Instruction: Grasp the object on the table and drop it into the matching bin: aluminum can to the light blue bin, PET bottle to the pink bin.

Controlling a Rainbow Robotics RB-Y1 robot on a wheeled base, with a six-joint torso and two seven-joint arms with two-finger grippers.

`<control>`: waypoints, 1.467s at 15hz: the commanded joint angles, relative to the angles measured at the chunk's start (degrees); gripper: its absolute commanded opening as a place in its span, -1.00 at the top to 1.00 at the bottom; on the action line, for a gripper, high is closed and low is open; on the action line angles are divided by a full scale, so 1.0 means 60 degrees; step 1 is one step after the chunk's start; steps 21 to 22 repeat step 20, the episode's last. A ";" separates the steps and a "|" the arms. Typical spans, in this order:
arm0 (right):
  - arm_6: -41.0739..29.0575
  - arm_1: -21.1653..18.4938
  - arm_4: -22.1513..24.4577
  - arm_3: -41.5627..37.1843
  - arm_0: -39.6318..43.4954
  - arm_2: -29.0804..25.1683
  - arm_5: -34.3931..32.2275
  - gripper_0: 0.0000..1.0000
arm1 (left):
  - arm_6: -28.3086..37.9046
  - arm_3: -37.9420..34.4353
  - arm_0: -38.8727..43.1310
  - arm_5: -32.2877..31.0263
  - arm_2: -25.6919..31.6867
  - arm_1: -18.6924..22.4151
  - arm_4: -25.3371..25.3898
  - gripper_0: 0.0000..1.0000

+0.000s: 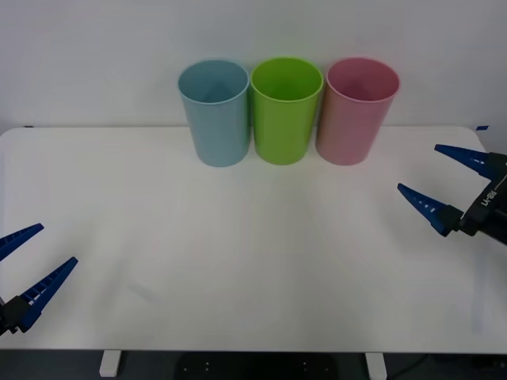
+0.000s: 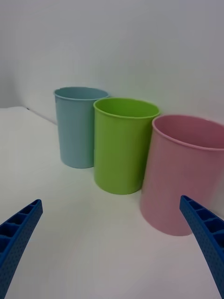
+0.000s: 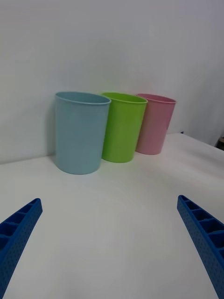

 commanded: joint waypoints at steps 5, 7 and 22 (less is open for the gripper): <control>0.0122 0.0791 0.0095 0.0007 0.0618 -0.1022 -0.2116 -1.00 | 0.0000 0.0000 0.0000 0.0000 0.0000 0.0000 0.0000 -1.00; 0.0195 0.0952 0.0095 -0.0022 0.0750 -0.1080 -0.2394 -1.00 | 0.0000 0.0000 0.0000 0.0000 0.0000 0.0000 0.0000 -1.00; 0.0327 0.1099 0.0110 -0.0432 0.1439 -0.0934 -0.2526 -1.00 | 0.0000 0.0000 0.0000 0.0000 0.0000 0.0000 0.0000 -1.00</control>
